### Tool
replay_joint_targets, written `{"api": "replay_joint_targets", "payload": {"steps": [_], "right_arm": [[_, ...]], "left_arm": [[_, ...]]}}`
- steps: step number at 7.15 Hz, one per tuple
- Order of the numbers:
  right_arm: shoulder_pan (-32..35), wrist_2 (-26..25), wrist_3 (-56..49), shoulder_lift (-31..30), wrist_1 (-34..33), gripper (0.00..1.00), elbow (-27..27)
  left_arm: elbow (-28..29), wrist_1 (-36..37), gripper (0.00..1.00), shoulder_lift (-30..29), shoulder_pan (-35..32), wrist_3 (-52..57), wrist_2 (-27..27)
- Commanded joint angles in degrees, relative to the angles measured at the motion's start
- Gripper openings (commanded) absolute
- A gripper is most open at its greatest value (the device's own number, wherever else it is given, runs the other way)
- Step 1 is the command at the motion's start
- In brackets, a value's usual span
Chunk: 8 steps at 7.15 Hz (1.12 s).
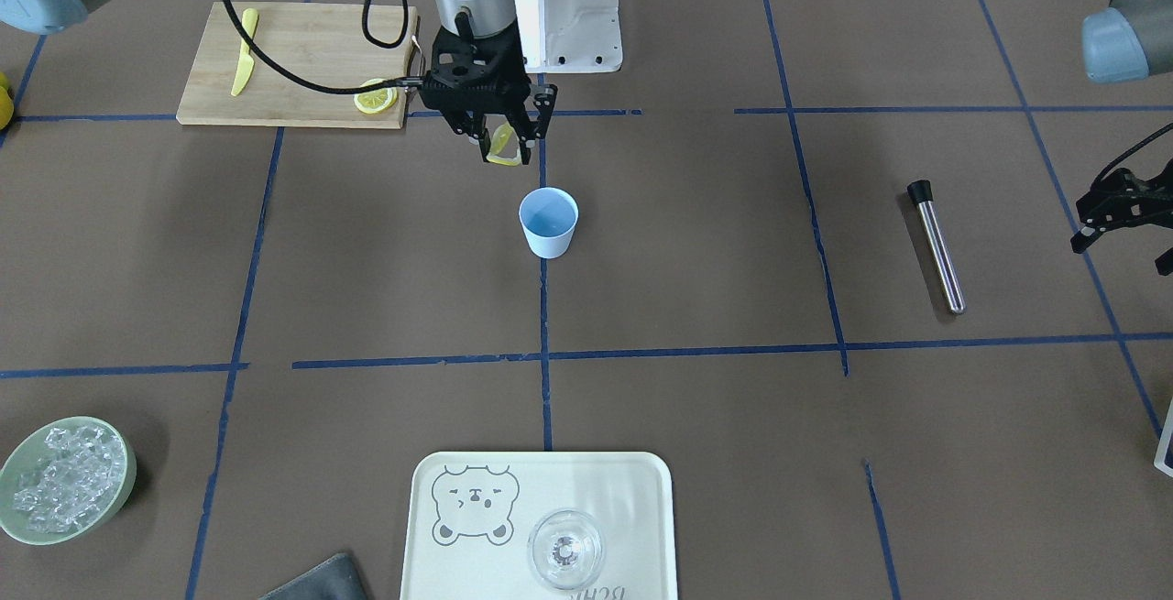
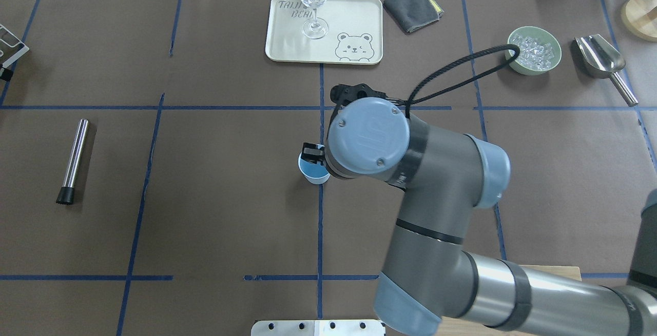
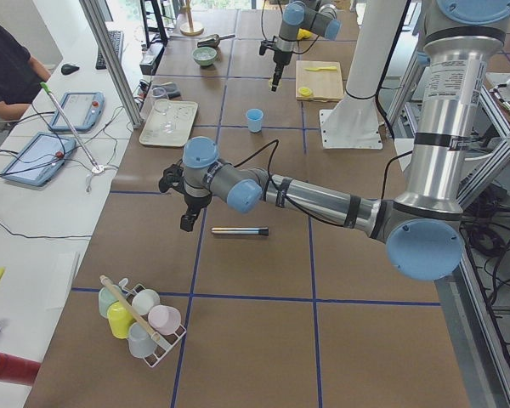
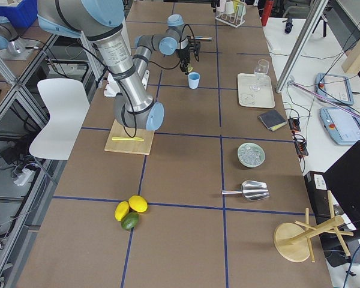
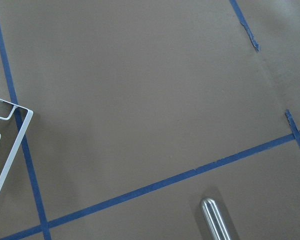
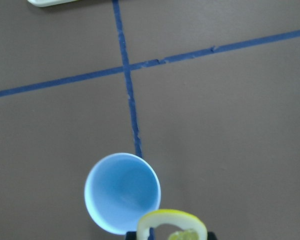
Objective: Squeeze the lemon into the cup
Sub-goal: 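Carry the lemon slice with the right gripper over the blue cup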
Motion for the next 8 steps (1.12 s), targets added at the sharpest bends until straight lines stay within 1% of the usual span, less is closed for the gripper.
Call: {"api": "replay_joint_targets", "payload": {"steps": [1, 2, 3, 4, 5, 8], "right_arm": [[1.23, -0.07, -1.03, 6.56, 5.46, 0.52, -12.16], [1.23, 0.02, -0.94, 7.45, 8.73, 0.52, -15.78], [1.15, 0.28, -1.12, 7.37, 8.67, 0.52, -16.43], [1.15, 3.15, -1.21, 6.94, 8.32, 0.52, -16.26], [1.15, 4.84, -1.12, 6.93, 7.88, 0.53, -15.65], [1.15, 6.08, -1.21, 6.76, 3.42, 0.53, -14.33]], "left_arm": [[-0.05, -0.01, 1.0, 0.04, -0.02, -0.03, 0.0], [-0.06, -0.01, 1.0, -0.05, -0.02, -0.03, 0.0], [0.03, -0.01, 1.0, 0.04, -0.02, -0.03, -0.09], [0.03, -0.01, 1.0, 0.04, -0.02, -0.03, -0.09], [0.12, -0.01, 1.0, 0.04, 0.07, -0.03, -0.09], [-0.05, -0.01, 1.0, 0.04, -0.02, 0.06, -0.09]]}}
